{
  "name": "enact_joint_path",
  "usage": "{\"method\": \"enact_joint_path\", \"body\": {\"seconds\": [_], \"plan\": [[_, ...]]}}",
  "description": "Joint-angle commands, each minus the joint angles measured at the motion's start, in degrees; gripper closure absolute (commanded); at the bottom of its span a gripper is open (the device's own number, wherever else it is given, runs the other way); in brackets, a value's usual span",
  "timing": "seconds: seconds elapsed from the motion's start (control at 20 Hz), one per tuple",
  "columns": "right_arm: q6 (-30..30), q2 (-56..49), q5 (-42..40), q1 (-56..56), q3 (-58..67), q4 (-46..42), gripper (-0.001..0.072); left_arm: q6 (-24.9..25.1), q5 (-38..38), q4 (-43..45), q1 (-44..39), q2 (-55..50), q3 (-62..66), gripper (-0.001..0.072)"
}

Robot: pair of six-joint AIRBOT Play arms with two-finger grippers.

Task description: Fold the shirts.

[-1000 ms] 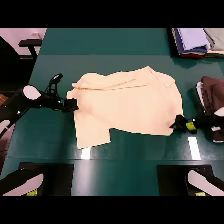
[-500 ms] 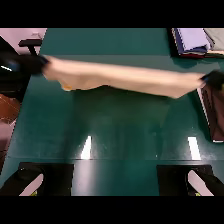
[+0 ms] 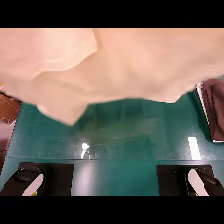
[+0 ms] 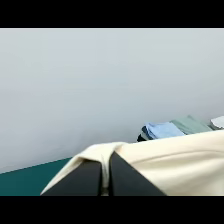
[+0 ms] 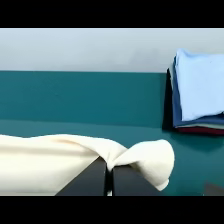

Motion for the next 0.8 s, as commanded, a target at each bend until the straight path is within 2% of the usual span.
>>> {"method": "enact_joint_path", "body": {"seconds": [0.0,0.15,0.3,0.45,0.6,0.75], "plan": [[2.7,-4.3,7.0,-1.3,9.6,0.2,0.0691,-0.2,-5.3,0.5,0.0,-2.1,2.8,0.0685],[4.7,-11.8,11.3,0.8,13.9,-0.3,0.0691,-1.2,-16.4,1.1,0.0,-9.9,2.8,0.0684],[5.1,-19.5,11.9,7.8,8.0,-2.6,0.0691,-1.0,-23.0,1.9,0.0,-20.0,0.4,0.0683],[7.3,-28.7,15.2,14.3,0.7,-12.6,0.0691,-0.9,-22.6,2.0,0.0,-29.3,-7.1,0.0683],[7.3,-38.2,13.4,16.6,-5.2,-13.4,0.0691,0.6,-18.3,2.0,0.1,-38.6,-15.5,0.0682],[7.1,-47.3,8.3,16.9,-4.2,-13.3,0.0691,0.7,-9.2,2.8,0.1,-47.3,-18.1,0.0682]]}}
